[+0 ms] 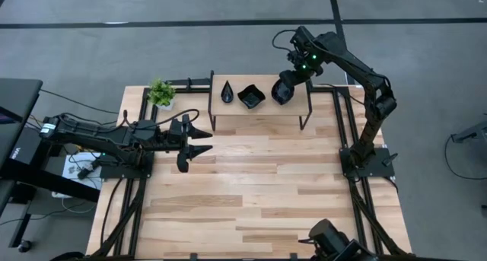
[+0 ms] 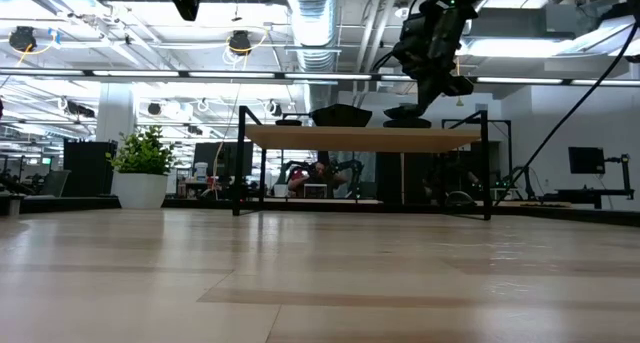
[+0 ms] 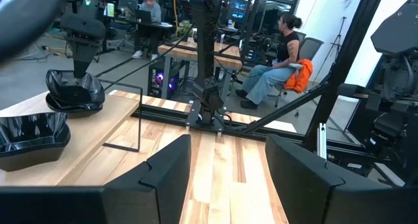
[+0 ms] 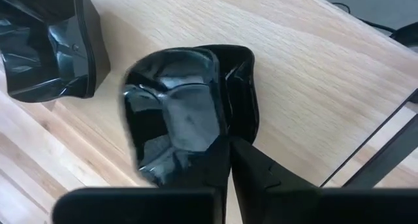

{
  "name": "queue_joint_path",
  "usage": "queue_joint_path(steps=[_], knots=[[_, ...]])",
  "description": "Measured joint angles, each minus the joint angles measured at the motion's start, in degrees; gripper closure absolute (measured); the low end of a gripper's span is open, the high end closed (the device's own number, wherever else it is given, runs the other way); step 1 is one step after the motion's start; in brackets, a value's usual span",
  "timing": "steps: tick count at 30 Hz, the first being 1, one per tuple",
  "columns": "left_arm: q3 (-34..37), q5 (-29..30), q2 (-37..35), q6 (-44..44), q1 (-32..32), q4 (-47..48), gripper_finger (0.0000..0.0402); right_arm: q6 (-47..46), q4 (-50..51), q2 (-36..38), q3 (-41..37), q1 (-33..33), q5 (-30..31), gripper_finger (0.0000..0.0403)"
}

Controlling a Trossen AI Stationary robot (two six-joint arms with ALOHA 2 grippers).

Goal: Pick & Place Mini shaped plates
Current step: Stack the black leaf shaped plate on top of the black leaf shaped plates on the shelf, then return to Home Position

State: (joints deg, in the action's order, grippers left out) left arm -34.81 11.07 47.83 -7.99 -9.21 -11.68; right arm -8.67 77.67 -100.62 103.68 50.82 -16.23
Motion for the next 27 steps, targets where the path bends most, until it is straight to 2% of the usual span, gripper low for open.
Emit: queue_joint_path(steps=[14, 27], knots=[[0.0, 0.0, 0.0, -0.02, 0.0, 0.0, 0.0201, -0.17, 1.45, 0.0, 0.0, -0.6, 1.29, 0.0375], [0.01, 0.0, 0.0, -0.02, 0.0, 0.0, 0.0201, 3.22, 4.26, 0.09, 1.29, -0.06, 1.3, 0.0331]])
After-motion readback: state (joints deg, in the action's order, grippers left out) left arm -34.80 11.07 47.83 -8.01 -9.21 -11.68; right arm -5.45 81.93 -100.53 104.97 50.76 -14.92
